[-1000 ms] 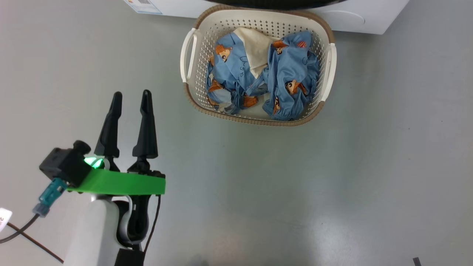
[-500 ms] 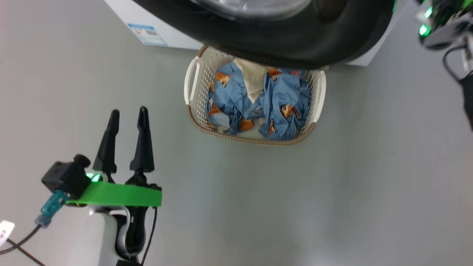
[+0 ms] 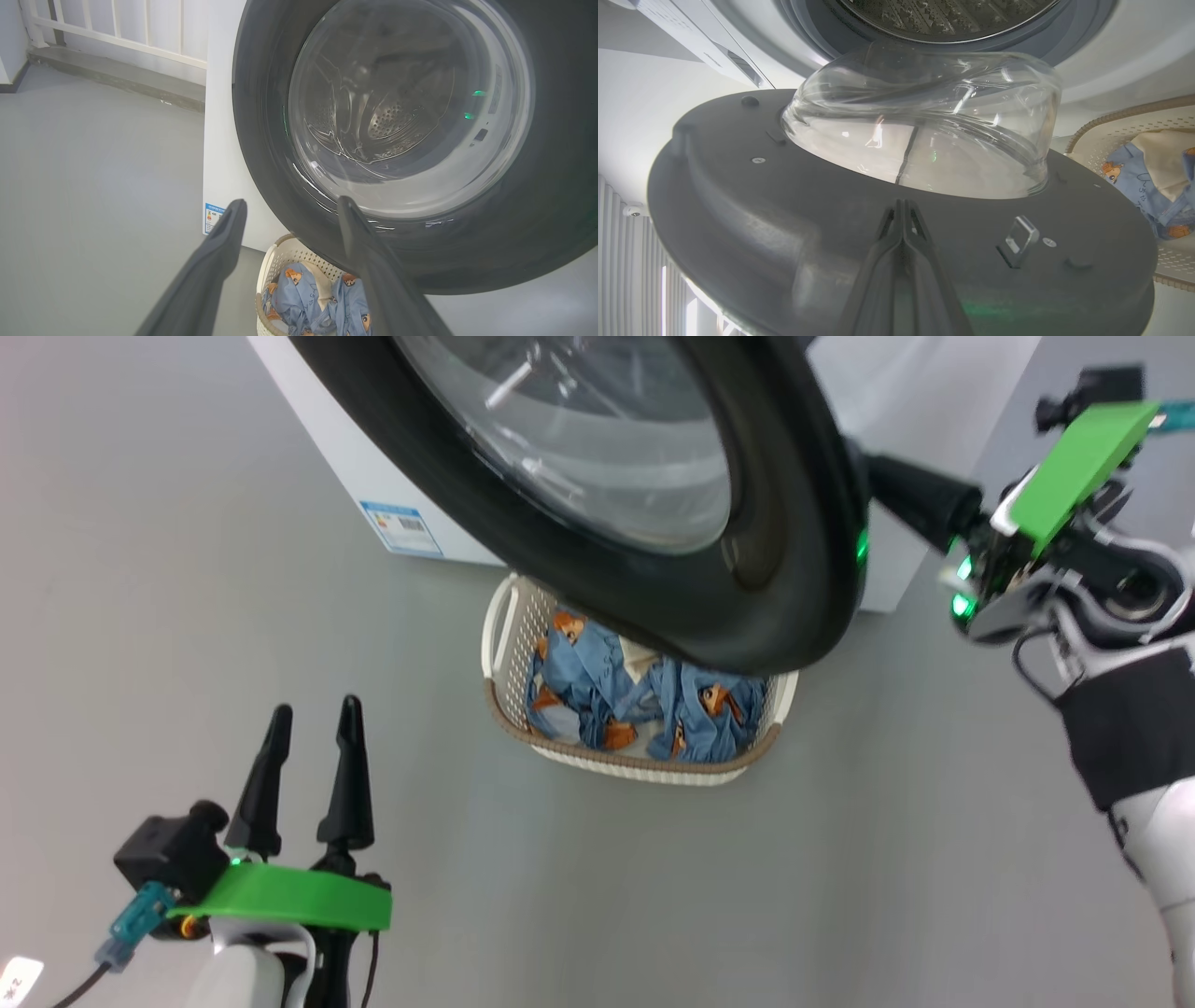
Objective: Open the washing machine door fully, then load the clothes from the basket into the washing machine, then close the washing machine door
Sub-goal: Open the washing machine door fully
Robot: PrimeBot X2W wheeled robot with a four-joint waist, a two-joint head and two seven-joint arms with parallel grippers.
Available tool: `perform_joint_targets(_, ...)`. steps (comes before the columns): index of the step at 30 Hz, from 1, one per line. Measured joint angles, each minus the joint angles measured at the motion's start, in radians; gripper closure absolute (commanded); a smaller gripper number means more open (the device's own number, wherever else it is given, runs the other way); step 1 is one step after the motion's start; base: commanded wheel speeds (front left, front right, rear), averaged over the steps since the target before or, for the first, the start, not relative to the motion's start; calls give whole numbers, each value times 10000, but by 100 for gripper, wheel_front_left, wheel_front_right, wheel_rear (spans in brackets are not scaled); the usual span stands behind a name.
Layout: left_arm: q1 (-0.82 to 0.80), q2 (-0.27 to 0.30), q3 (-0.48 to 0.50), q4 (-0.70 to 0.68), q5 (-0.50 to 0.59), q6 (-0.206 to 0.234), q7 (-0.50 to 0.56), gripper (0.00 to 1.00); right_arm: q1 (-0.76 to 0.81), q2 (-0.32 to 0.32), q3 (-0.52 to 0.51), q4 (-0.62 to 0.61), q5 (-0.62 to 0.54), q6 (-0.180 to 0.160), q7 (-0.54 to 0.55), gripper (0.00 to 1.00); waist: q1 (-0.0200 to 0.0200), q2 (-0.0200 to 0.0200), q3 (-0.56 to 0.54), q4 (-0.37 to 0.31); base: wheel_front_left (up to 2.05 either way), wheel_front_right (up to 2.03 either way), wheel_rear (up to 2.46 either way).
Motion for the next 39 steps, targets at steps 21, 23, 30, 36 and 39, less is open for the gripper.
perform_joint_targets(21, 1153, 322, 71, 510, 282, 0, 2, 0, 3006, 782, -382, -571, 435, 0, 836, 100, 0, 0, -2096, 1298, 0, 0, 0)
perform_joint_targets(23, 1219, 328, 75, 573, 359, 0, 2, 0, 3224, 899, -445, -660, 445, 0, 890, 100, 0, 0, -2229, 1457, 0, 0, 0)
perform_joint_targets(30, 1307, 368, 159, 614, 366, 0, 2, 0, 3770, 1202, -646, -907, 523, 0, 1081, 100, 0, 0, -2589, 2011, 0, 0, 0)
perform_joint_targets(36, 1530, 384, 431, 545, 374, 0, 2, 0, 3757, 1536, -637, -911, 485, 0, 1237, 100, 0, 0, -2610, 2227, 0, 0, 0)
perform_joint_targets(39, 1565, 378, 512, 508, 424, 0, 2, 0, 3731, 1586, -639, -865, 472, 2, 1312, 100, 0, 0, -2566, 2258, 0, 0, 0)
